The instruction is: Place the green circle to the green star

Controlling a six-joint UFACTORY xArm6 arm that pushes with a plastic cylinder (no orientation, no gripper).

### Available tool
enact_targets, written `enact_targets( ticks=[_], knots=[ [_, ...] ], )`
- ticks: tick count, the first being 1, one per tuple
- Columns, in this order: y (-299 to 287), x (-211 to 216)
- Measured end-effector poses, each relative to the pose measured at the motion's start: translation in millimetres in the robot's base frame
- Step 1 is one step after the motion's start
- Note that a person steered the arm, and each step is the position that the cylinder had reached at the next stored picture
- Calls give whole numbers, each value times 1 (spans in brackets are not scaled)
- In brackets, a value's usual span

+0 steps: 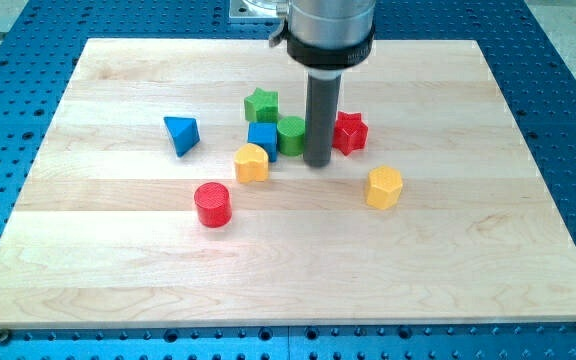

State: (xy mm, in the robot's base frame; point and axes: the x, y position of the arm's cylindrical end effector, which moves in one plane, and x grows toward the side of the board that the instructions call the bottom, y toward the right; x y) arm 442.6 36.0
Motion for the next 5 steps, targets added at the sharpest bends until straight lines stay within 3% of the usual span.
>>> enact_targets(
  ticks=[1, 3, 5],
  knots=[
    [-15, 40],
    [-24, -42],
    [-24, -49]
  ],
)
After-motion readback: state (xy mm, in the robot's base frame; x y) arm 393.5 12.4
